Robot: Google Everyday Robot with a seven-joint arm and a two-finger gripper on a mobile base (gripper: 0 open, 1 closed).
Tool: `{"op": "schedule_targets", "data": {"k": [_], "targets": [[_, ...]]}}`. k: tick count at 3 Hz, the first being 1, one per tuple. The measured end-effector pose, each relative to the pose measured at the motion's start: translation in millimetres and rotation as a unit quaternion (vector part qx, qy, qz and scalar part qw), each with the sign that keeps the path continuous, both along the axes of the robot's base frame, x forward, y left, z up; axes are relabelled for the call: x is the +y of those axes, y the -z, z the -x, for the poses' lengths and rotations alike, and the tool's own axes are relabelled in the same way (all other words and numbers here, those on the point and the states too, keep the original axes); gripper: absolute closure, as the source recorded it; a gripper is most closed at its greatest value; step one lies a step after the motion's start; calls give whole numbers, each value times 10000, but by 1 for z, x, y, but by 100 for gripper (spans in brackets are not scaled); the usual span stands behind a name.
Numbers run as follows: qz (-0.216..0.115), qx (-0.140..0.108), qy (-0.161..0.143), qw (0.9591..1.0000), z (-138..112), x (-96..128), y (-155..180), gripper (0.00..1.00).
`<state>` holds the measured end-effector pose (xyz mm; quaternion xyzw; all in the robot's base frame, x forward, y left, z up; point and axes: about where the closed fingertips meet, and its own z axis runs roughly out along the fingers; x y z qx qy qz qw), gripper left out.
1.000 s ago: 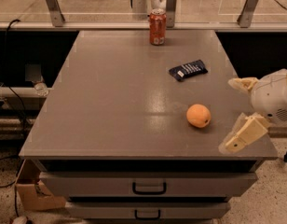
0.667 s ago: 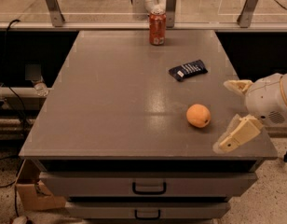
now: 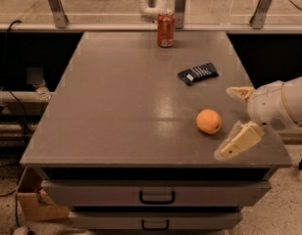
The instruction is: Move orange near rxbar blueberry
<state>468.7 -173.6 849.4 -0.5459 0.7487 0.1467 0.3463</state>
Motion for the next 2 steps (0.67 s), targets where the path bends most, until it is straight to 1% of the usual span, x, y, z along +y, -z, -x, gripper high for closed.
{"op": "schedule_targets", "data": {"k": [1,2], "targets": [[-31,145,-24,9999,-1,8,4,18],[-53,312,9,9995,0,11,5,41]]}}
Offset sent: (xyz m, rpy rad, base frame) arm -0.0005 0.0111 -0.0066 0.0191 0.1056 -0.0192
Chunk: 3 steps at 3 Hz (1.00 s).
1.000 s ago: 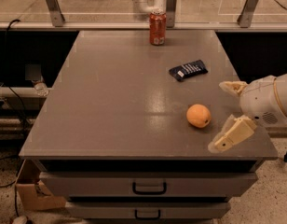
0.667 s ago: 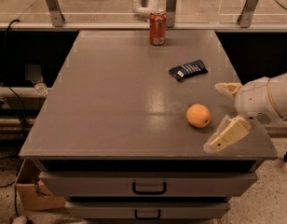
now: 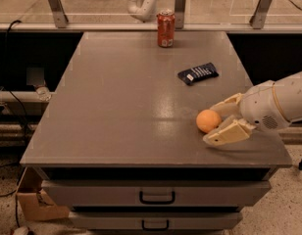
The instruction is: Move orange near rxbar blueberry
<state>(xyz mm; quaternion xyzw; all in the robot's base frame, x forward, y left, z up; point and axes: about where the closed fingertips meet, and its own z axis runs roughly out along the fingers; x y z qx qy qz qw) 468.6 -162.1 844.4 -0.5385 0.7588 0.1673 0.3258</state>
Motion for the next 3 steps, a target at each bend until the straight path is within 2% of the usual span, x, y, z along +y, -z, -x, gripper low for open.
{"op": "schedule_targets", "data": {"k": [2,3], "targets": [[-141,107,7,9998,-6,3,-11,87],[-96,-84,86,9999,-15,-7,-29,100]]}}
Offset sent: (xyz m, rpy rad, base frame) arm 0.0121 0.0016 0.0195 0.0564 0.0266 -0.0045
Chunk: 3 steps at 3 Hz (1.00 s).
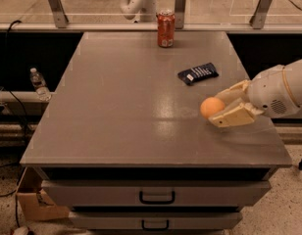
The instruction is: Move orange near rxbar blueberry
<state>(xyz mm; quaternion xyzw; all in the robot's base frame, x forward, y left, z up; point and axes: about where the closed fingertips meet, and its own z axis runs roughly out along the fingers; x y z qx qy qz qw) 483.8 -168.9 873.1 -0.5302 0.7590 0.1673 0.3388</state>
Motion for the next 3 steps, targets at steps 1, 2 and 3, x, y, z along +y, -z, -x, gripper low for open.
{"op": "schedule_targets", "data": {"k": [1,2,3], "targets": [[280,-222,313,9989,-14,-35,-22,100],[273,-230,319,9989,-14,-34,-22,100],[99,-377,649,9971,-39,-39,-20,100]]}}
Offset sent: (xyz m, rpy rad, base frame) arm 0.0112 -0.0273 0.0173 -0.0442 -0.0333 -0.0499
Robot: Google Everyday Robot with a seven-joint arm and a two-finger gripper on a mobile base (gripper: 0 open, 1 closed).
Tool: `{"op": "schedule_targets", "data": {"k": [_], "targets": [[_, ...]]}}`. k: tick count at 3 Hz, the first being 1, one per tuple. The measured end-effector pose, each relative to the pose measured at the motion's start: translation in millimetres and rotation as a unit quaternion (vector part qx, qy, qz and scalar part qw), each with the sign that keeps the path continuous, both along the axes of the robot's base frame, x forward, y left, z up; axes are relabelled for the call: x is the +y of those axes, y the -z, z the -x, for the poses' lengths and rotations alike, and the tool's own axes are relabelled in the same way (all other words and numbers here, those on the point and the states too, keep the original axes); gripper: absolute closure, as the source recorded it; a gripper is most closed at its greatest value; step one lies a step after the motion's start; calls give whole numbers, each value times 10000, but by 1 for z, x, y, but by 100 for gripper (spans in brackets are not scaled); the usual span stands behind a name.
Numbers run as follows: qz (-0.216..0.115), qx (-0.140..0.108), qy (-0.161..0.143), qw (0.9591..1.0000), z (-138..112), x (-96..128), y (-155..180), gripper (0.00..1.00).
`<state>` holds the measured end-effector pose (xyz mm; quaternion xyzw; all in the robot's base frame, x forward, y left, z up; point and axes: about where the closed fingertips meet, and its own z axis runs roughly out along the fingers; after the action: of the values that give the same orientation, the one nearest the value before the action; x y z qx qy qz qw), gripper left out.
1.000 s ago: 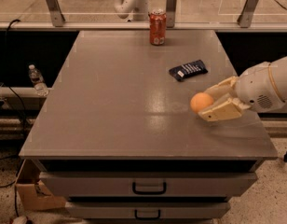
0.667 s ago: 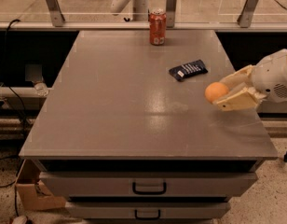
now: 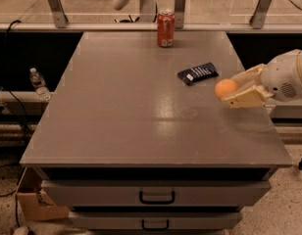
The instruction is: Move orange near rxbar blueberry
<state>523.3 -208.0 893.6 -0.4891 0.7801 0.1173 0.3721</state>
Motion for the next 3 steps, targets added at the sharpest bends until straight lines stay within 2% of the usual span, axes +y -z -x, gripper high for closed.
{"op": "schedule_targets", "data": {"k": [1,2,3], "targets": [[-174,-115,325,9993,-44,-9,4,100],[-176,-52,509,9985,-77,-12,13,100],[-130,59,593,9981,-100,-12,25,100]]}}
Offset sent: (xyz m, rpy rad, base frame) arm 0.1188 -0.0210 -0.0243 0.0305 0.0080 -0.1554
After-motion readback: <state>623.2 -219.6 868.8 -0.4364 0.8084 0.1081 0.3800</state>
